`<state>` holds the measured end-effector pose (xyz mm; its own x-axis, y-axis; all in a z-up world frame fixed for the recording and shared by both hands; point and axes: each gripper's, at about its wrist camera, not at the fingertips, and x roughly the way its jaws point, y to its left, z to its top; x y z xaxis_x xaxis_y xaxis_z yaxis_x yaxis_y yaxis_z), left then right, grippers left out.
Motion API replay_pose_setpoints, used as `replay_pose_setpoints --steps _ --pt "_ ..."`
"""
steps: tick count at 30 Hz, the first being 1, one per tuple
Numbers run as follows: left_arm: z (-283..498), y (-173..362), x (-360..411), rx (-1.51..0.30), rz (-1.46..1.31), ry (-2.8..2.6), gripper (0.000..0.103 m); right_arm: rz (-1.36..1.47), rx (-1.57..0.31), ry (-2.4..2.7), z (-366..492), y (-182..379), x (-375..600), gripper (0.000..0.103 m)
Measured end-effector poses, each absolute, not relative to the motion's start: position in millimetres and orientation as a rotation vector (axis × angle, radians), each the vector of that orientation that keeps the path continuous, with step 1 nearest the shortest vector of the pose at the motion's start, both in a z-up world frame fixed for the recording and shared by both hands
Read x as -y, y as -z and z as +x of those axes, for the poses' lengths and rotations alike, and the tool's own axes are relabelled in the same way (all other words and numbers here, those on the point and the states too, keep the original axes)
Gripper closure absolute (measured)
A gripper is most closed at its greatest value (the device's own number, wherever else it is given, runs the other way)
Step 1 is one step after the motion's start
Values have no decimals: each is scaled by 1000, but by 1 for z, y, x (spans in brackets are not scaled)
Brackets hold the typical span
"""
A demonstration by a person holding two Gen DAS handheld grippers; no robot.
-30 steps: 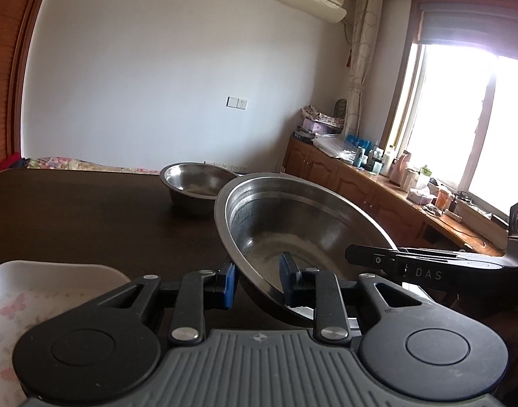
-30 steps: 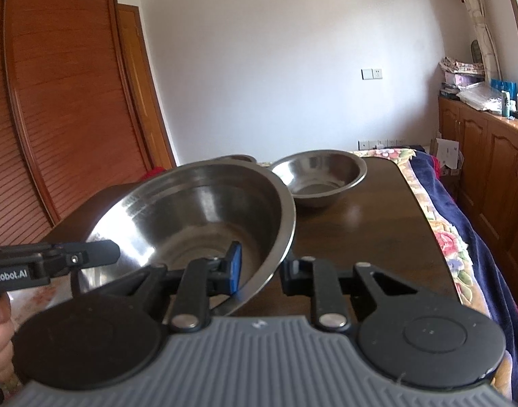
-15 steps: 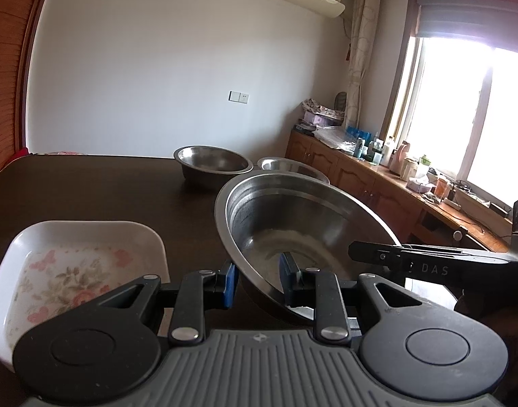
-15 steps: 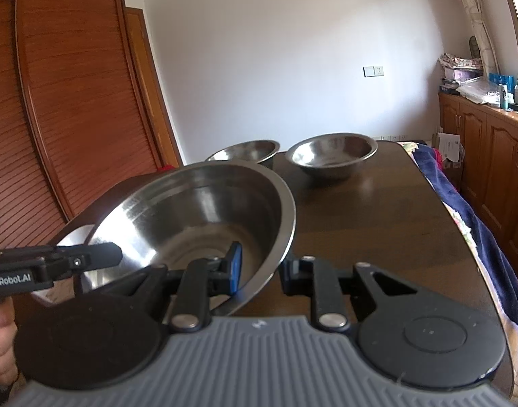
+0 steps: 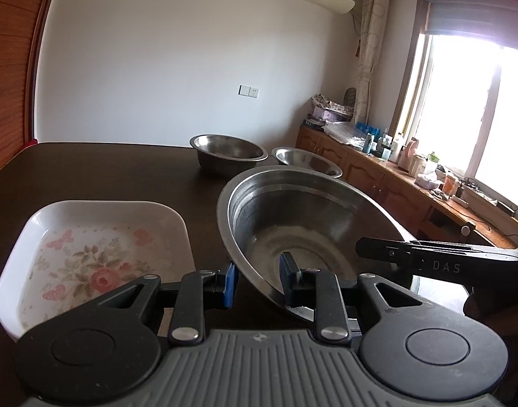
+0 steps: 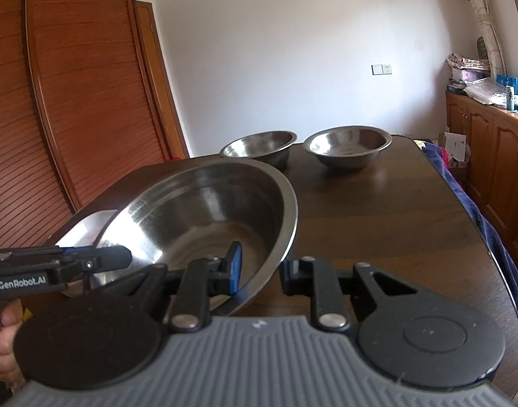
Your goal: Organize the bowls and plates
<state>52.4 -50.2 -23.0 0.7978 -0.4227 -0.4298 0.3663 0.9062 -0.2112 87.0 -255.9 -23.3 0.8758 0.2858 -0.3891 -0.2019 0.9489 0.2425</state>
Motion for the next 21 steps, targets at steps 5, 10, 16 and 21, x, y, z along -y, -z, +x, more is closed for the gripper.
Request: replay_pose_setpoints --steps 5,10,16,21 --pt "52 26 52 -498 -124 425 48 200 -441 -253 87 26 254 78" --pt "56 23 53 -503 -123 428 48 193 -446 -247 85 28 252 78" --pt "58 24 54 -503 -123 430 48 197 -449 -244 81 29 253 77" --pt "62 25 53 -502 -133 428 45 199 -447 -248 79 29 253 76"
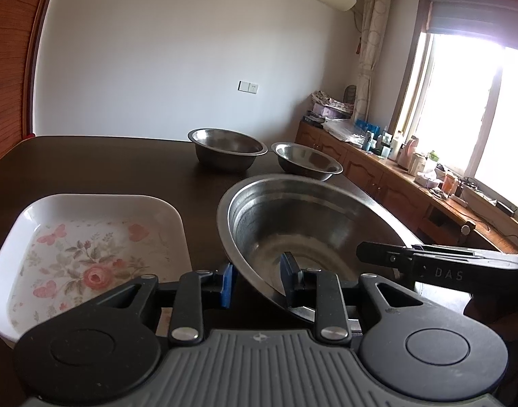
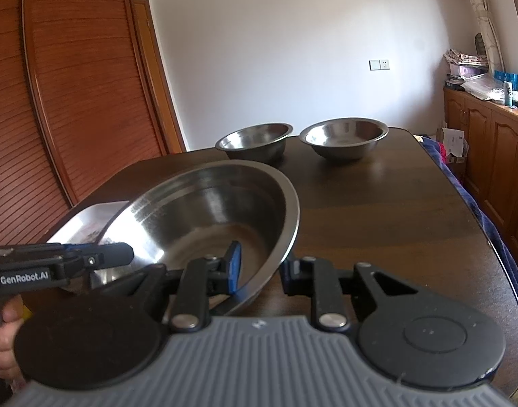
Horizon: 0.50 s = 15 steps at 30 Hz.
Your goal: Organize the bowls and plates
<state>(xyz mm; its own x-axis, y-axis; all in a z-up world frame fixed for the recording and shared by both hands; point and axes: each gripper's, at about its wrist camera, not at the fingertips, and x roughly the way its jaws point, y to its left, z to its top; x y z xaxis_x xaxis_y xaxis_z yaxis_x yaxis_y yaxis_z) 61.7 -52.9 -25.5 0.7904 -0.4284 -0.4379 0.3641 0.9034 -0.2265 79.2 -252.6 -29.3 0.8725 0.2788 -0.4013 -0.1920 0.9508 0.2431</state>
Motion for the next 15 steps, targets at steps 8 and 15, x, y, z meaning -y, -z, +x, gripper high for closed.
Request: replay_pose_setpoints --steps 8,15 --pt "58 23 45 -478 -120 392 35 174 -423 -228 77 28 250 61" --pt "56 11 37 -431 -100 367 21 182 -388 -198 73 15 264 51"
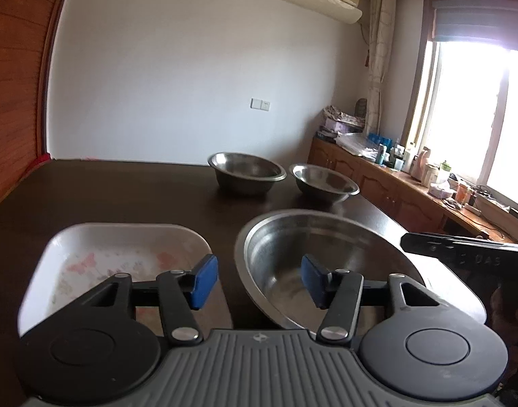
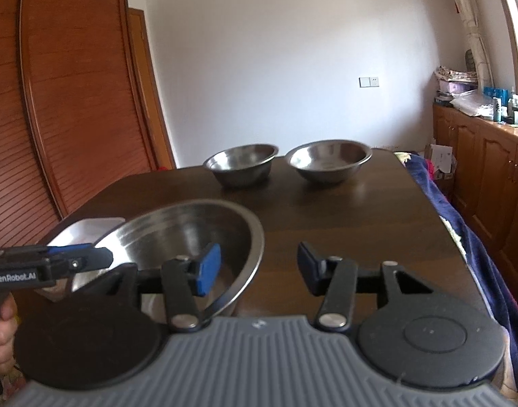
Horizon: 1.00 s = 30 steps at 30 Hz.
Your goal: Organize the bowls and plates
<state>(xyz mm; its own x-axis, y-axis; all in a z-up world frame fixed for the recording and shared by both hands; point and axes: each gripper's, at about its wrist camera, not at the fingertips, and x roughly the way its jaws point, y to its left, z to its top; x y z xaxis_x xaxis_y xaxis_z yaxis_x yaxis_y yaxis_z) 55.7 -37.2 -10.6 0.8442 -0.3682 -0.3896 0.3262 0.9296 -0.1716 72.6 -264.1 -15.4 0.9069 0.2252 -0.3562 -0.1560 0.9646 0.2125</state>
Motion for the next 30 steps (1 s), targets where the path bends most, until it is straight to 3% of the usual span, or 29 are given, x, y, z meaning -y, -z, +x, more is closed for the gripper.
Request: replay_pose_setpoints --steps 15,25,30 --pt "136 -54 36 -367 20 315 18 85 -321 -231 118 -44 281 51" --pt "217 -54 49 -448 45 323 20 8 -432 -329 217 -53 267 51" --pt "254 -44 55 -506 58 324 27 19 -511 -363 266 -45 264 52"
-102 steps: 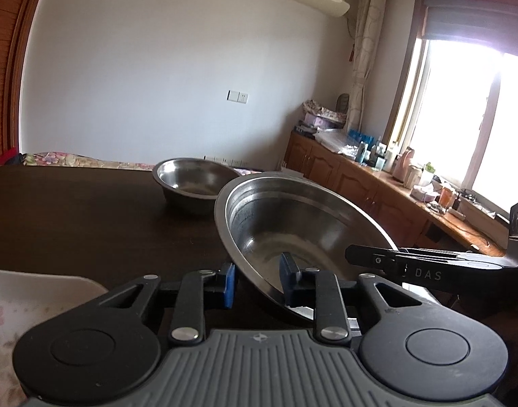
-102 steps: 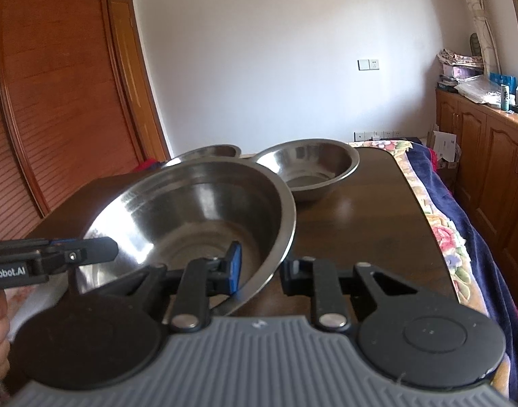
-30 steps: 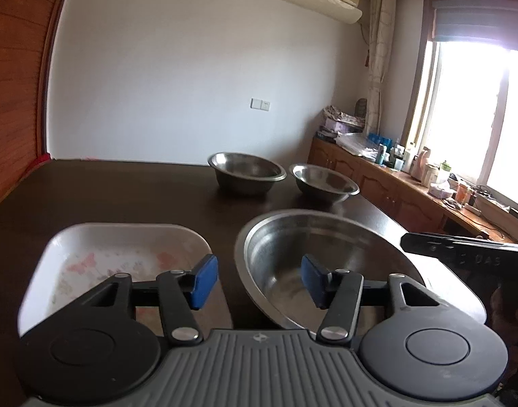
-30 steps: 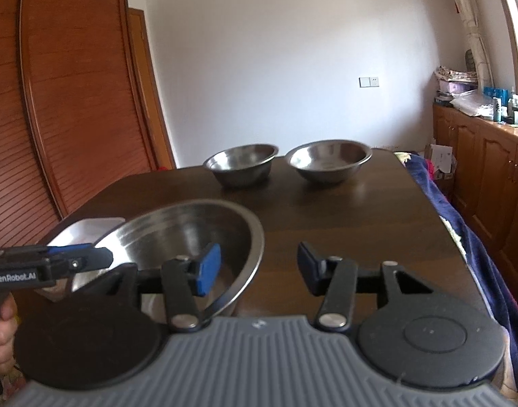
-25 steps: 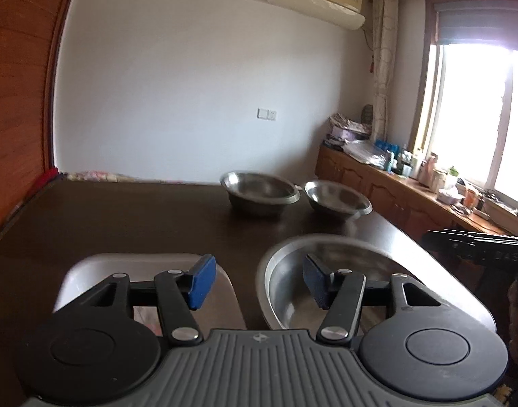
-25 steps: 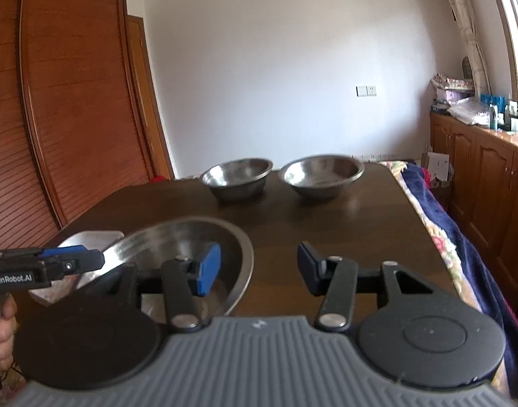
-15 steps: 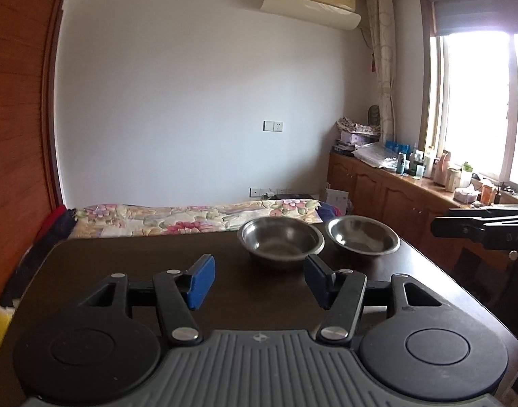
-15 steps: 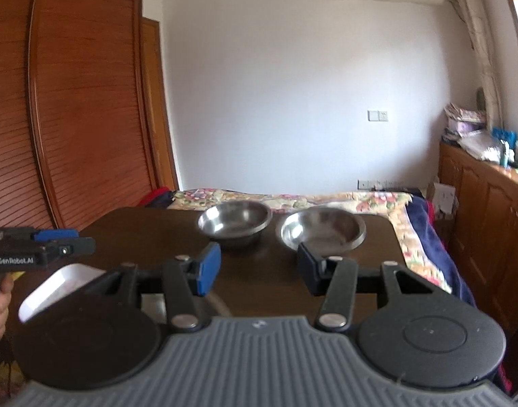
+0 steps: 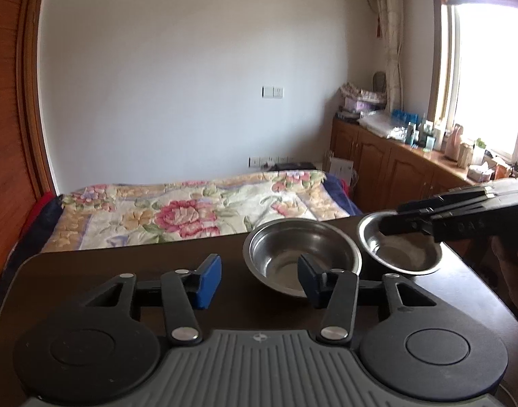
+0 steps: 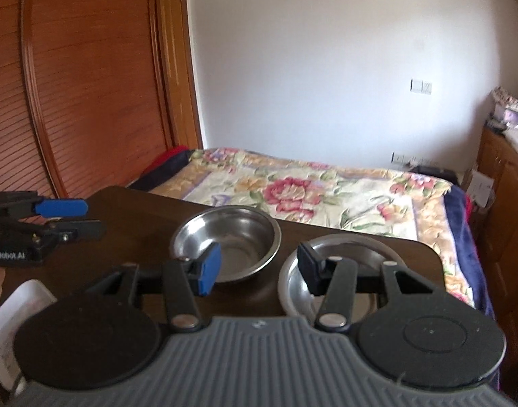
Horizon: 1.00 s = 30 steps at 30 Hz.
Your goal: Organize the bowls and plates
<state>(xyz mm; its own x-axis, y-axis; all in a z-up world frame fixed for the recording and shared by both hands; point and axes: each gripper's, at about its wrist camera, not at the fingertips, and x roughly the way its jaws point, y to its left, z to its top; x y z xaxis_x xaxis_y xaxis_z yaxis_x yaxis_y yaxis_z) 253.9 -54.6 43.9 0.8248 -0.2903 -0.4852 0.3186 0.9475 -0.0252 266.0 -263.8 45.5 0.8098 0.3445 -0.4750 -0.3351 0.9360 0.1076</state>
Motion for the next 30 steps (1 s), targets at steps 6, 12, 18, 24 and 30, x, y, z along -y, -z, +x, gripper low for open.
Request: replay_pose_setpoints --steps 6,12,18,24,30 --pt "280 -33 62 -552 78 328 29 18 -583 -406 308 -38 255 56" --pt "301 -21 68 -610 87 337 29 5 -622 -424 325 -27 242 62" --pt "314 -12 69 -656 73 352 29 -15 -661 -389 338 -19 240 62" --pt "320 -5 68 -678 55 360 29 -5 -680 -372 346 -15 238 62" --pt "325 -4 69 -697 53 369 39 -15 -700 -380 352 -11 233 64"
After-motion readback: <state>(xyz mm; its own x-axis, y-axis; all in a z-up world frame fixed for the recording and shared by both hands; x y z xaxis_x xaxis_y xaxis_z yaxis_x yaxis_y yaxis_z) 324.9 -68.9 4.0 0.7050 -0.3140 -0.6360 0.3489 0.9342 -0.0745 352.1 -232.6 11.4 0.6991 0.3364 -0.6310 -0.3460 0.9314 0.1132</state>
